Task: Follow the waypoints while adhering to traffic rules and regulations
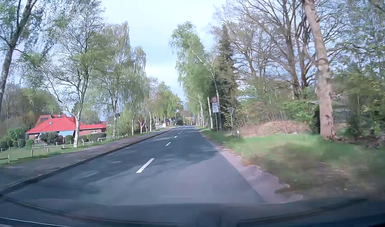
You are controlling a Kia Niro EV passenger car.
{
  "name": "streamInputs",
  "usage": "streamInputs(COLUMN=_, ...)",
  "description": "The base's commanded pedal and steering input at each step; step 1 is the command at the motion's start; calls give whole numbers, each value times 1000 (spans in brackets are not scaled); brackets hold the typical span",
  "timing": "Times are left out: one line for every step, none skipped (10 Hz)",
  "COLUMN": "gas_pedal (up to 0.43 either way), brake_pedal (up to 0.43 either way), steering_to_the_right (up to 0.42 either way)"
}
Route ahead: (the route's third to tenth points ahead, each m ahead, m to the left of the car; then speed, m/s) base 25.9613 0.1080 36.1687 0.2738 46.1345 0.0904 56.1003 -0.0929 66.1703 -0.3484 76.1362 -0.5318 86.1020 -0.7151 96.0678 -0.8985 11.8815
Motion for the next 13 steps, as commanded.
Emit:
streamInputs(gas_pedal=79, brake_pedal=0, steering_to_the_right=-6)
streamInputs(gas_pedal=79, brake_pedal=0, steering_to_the_right=-6)
streamInputs(gas_pedal=79, brake_pedal=0, steering_to_the_right=-5)
streamInputs(gas_pedal=79, brake_pedal=0, steering_to_the_right=-3)
streamInputs(gas_pedal=79, brake_pedal=0, steering_to_the_right=-3)
streamInputs(gas_pedal=79, brake_pedal=0, steering_to_the_right=-3)
streamInputs(gas_pedal=79, brake_pedal=0, steering_to_the_right=-3)
streamInputs(gas_pedal=79, brake_pedal=0, steering_to_the_right=-3)
streamInputs(gas_pedal=79, brake_pedal=0, steering_to_the_right=-3)
streamInputs(gas_pedal=79, brake_pedal=0, steering_to_the_right=-4)
streamInputs(gas_pedal=79, brake_pedal=0, steering_to_the_right=-6)
streamInputs(gas_pedal=79, brake_pedal=0, steering_to_the_right=-10)
streamInputs(gas_pedal=79, brake_pedal=0, steering_to_the_right=-10)
